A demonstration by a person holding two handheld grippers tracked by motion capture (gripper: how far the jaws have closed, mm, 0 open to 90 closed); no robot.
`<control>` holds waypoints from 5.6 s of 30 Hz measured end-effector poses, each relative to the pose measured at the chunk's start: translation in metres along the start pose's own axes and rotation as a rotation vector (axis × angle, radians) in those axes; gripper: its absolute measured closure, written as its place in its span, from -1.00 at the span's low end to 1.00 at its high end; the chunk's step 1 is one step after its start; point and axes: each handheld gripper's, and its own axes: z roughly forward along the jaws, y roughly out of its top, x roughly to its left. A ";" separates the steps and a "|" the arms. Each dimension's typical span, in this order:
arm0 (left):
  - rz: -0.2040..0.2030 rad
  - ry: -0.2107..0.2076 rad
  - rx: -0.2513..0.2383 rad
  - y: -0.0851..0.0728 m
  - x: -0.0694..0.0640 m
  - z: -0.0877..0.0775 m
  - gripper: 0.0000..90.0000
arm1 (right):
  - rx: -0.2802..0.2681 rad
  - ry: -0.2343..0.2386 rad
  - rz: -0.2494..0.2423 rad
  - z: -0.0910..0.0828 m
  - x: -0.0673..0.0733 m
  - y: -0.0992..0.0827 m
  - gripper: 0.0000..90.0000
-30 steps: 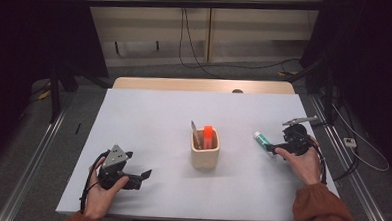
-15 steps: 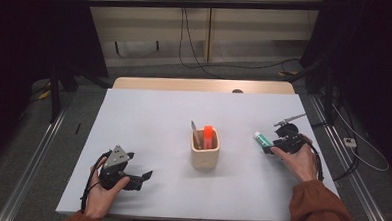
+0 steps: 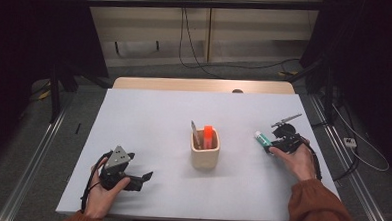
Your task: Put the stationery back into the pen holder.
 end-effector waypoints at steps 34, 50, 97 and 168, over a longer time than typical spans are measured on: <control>0.010 0.007 0.009 0.000 0.000 0.001 -0.83 | -0.064 0.064 -0.040 -0.021 0.014 -0.002 0.47; 0.039 -0.011 -0.008 0.006 -0.006 0.003 -0.80 | -0.123 0.171 -0.076 -0.048 0.035 -0.014 0.47; 0.158 -0.082 0.007 0.016 -0.055 0.017 -0.82 | -0.045 0.417 -0.323 -0.042 0.135 -0.026 0.47; 0.872 0.030 -0.045 0.045 -0.156 0.067 0.17 | 0.005 0.475 -0.451 -0.026 0.185 0.015 0.47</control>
